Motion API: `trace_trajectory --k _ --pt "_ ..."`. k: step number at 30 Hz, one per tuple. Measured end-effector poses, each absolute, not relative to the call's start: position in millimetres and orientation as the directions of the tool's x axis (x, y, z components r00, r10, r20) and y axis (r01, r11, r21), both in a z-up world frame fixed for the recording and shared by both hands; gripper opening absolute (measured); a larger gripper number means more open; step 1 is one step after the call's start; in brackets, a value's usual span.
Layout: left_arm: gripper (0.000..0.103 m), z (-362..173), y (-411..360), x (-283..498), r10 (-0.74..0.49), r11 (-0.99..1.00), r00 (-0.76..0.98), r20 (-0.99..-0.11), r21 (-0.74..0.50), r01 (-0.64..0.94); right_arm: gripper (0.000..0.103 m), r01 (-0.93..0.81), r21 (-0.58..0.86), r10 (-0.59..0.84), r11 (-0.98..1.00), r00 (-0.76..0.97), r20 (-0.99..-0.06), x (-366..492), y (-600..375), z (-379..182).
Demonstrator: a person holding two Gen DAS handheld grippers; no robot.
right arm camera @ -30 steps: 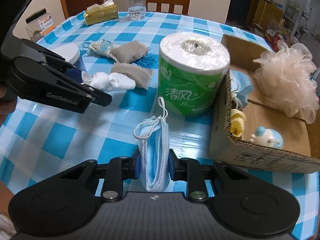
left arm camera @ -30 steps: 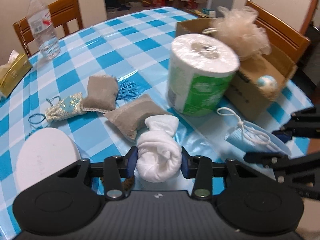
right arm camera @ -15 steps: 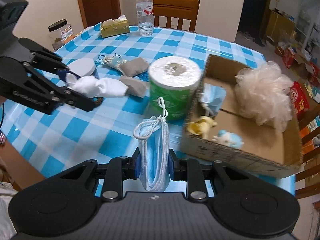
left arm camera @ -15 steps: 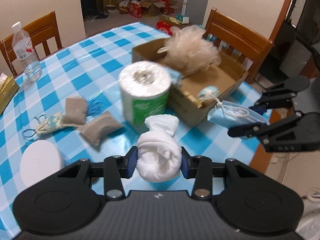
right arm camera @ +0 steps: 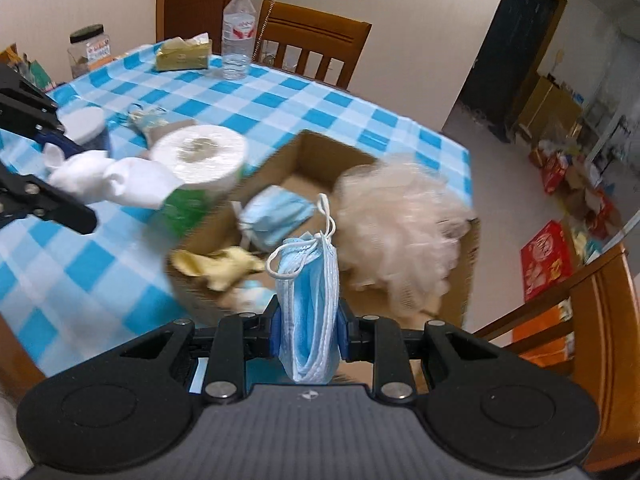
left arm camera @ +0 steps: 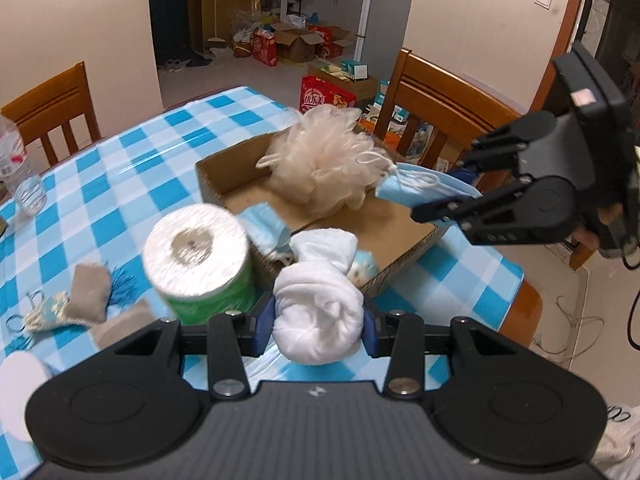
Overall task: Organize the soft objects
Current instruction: 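Carry the sock and mask over the box and open both tools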
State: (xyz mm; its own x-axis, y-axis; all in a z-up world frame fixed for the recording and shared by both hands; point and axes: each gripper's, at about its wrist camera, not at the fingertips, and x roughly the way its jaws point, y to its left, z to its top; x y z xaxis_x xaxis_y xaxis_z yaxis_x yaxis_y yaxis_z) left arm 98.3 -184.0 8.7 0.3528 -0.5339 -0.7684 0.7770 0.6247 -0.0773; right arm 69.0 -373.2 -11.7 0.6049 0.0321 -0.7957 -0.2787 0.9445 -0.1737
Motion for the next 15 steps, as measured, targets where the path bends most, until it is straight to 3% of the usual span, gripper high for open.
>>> trace_trajectory --k 4,7,9,11,15 --pt "0.042 7.2 -204.2 103.0 -0.527 0.626 0.361 -0.769 -0.064 0.777 0.034 -0.283 -0.198 0.015 0.939 0.606 -0.795 84.5 -397.9 -19.5" --pt "0.042 5.5 -218.4 108.8 -0.527 0.625 0.368 -0.766 -0.057 0.778 0.057 -0.271 -0.206 0.0 0.94 0.607 -0.795 92.0 -411.6 -27.4" --pt "0.042 5.0 -227.3 111.7 -0.526 0.624 0.371 -0.765 -0.052 0.78 0.085 -0.258 -0.212 -0.012 0.943 0.608 -0.794 93.9 -418.2 -32.2" --pt "0.042 4.3 -237.1 115.5 -0.531 0.618 0.372 -0.761 -0.048 0.785 0.096 -0.247 -0.208 -0.016 0.947 0.607 -0.794 92.1 -423.0 -34.9" --pt "0.042 1.8 -257.6 123.0 -0.537 0.605 0.374 -0.756 -0.036 0.795 0.1 -0.22 -0.136 0.029 0.966 0.616 -0.787 78.9 -431.7 -32.4"
